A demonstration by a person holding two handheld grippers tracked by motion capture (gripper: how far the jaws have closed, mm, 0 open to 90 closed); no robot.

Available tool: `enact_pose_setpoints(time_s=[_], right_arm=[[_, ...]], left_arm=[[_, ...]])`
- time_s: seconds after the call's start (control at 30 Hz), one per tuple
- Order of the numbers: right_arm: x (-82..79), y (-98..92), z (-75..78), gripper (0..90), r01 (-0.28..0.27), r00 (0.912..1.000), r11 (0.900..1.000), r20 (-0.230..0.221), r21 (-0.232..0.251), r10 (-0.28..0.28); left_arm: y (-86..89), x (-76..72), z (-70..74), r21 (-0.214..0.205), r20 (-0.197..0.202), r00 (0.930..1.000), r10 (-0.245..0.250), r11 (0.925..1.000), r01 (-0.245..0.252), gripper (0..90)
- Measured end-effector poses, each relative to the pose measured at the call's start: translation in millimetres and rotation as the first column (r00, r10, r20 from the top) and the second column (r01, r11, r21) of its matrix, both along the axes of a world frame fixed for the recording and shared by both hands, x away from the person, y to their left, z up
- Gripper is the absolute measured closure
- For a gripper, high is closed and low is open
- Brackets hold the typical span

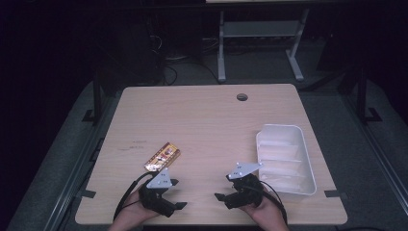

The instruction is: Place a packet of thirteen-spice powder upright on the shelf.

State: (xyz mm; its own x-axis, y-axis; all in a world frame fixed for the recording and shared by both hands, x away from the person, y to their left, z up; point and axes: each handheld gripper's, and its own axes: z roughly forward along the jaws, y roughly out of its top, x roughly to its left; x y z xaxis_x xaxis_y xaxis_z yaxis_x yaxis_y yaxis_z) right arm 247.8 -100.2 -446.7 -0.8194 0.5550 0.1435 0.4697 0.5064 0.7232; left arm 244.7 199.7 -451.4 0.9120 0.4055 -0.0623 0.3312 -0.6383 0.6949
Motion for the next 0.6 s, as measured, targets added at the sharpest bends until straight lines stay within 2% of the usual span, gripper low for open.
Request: enact_pose_setpoints(time_s=[0.33, 0.5, 0.6], right_arm=[[1.4, -0.9, -0.1, 24.4, 0.007, 1.0, 0.9999, 0.006, -0.008, -0.007], [2.2, -1.5, -0.2, 24.3, 0.013, 0.9999, 0.9999, 0.007, -0.008, -0.013], [2.7, -1.0, -0.7, 24.2, 0.01, 0.9999, 0.9999, 0.008, -0.01, -0.01]], left_arm=[[7.3, 7.9, 6.1, -0.012, 0.024, 0.9986, 0.047, 0.9988, -0.047, 18.5], [19.0, 18.5, 10.9, -0.028, 0.046, 0.9938, 0.101, 0.9946, -0.1, 18.6], [23.3, 22.2, 12.0, -0.029, 0.047, 0.9922, 0.115, 0.9931, -0.114, 19.0]])
